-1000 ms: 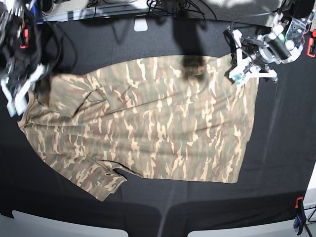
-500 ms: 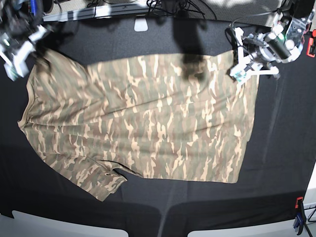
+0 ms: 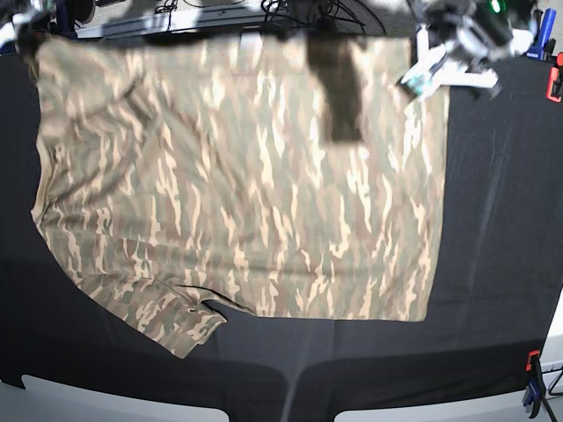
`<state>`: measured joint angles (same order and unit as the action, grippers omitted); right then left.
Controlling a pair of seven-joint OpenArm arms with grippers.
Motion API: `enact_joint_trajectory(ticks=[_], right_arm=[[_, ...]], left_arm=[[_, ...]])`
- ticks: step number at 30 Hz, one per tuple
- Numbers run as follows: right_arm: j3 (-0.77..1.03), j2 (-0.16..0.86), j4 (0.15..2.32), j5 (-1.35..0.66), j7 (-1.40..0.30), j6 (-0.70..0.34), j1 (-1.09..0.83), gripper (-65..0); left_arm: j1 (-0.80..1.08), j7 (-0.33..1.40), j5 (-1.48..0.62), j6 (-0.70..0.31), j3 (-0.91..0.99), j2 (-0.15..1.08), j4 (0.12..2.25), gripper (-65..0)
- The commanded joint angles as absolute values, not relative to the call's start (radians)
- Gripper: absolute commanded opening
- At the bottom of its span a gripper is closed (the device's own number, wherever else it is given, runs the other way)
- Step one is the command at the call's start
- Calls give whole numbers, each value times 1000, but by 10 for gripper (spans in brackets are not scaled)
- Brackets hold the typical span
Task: Layout the t-shirt on the table in an organized manner, then fold the t-shirt properly
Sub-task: 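Grasp the collar edge with both grippers and drag the shirt toward the arm bases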
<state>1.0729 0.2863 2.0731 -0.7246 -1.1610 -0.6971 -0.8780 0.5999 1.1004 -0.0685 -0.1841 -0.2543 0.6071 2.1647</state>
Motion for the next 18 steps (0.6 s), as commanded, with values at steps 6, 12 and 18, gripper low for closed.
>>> enact_joint_trajectory(ticks=[6,12,18], right_arm=[[1086,291,2089,-719,-1148,-698,-978,-650],[1086,294,2131,-719,-1107,-698,-978,-650],[1086,303,2232,-719,-964,-698,-964,-650]], left_arm=[[708,1067,72,-140,-249,616,2184,-650],[712,1040,109,-113,-250,616,2188,-650],[710,1007,278,-56,-249,616,2215,-650]])
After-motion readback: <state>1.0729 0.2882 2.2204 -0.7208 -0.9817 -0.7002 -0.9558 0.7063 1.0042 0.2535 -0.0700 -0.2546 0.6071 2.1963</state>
